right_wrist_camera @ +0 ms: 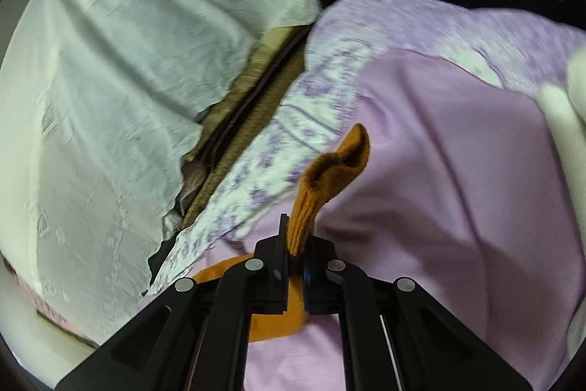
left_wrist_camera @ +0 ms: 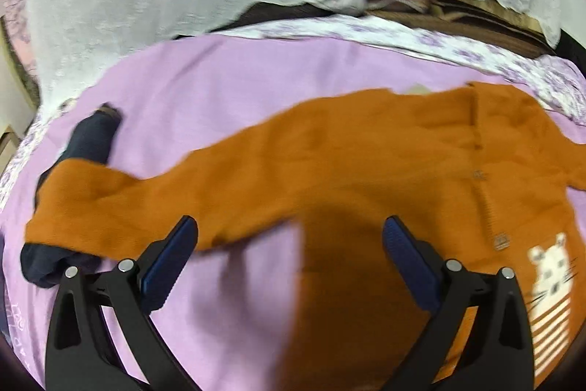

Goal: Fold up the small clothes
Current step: 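Carry the held sleeve across the cardigan body with the right tool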

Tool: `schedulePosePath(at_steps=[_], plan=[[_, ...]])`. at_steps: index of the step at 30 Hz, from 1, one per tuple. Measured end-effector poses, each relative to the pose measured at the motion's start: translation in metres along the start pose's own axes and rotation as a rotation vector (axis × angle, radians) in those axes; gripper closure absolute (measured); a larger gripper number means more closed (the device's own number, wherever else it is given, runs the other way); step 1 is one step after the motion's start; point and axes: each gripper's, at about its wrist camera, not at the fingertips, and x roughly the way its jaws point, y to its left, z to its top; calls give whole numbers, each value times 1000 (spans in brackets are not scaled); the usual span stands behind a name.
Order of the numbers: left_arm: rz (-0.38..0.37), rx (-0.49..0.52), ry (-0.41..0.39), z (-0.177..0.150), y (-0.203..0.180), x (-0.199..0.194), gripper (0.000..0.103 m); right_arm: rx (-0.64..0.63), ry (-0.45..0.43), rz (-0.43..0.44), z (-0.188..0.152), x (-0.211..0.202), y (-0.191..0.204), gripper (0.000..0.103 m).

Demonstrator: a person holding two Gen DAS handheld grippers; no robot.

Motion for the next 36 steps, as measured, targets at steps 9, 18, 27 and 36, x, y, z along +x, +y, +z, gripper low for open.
schedulePosePath(at_steps=[9,18,27,36], plan=[[-21,-197,35,-16,44,22,4,-56,15,10,-12,8,38,97],[10,-137,33,-17,35,22,4,-155,62,58,-44,24,104,97],[-97,-208,-2,10,45,5,4,-255,113,103,-81,40,167,97],[-91,-220,-39,18,46,-2,4,-316,164,146,-118,57,217,97]])
